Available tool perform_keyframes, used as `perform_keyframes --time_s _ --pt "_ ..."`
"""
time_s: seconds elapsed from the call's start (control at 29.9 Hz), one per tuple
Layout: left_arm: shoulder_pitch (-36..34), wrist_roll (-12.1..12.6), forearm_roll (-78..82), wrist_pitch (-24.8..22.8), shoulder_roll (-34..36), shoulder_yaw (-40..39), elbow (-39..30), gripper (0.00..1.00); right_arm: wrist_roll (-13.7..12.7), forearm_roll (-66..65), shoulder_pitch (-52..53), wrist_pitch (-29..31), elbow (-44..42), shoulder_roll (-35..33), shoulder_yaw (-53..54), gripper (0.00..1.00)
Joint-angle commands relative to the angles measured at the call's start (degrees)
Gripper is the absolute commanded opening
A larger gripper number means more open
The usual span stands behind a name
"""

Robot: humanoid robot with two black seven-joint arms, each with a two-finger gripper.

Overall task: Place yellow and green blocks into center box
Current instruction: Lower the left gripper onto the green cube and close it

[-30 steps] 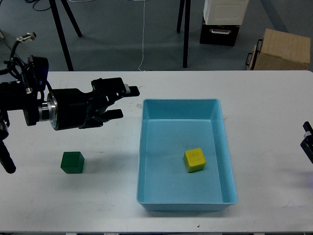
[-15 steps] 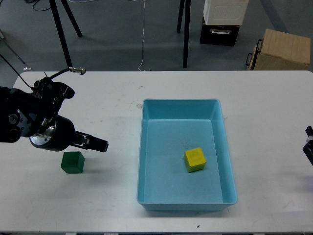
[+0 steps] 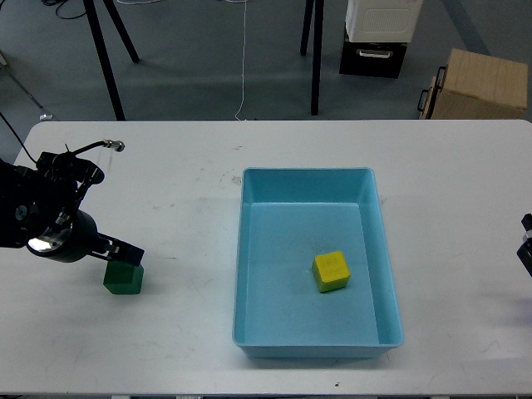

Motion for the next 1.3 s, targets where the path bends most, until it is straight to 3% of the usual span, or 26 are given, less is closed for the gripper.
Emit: perform_keyframes --time_s 0.0,0.53,0.77,0.84,1.0,1.2,1.27 --pt "1.3 0.0 -0.1 -0.3 -0.1 -1.5 0.7 1.00 -0.1 0.0 -0.2 0.0 0.1 0.0 0.0 1.00" --pt "4.6 0.5 -0.3 -0.2 -1.5 -2.5 1.2 0.98 -0.1 0.0 -0.9 0.0 0.2 -0.6 0.3 1.00" --pt "5.5 0.5 -0.3 0.4 -1.5 -2.6 1.5 0.92 -0.1 0.0 -1.1 0.0 0.2 -0.9 0.3 1.00" --pt "5.5 0.4 -0.2 1.1 -1.5 -2.8 1.5 0.87 -0.1 0.0 -1.1 0.0 0.2 -0.9 0.3 1.00" --pt "5.5 0.5 0.0 2.7 -1.5 -2.7 1.3 0.57 -0.1 0.0 -1.1 0.0 0.2 -1.2 0.3 1.00" --pt "5.1 0.9 0.4 6.1 -1.5 -2.2 0.4 0.09 0.0 0.0 -1.5 0.0 0.1 -2.2 0.3 1.00" --pt "5.0 1.0 0.5 6.9 -1.4 -2.1 0.2 0.05 0.0 -0.1 -1.5 0.0 0.2 -2.6 0.3 1.00"
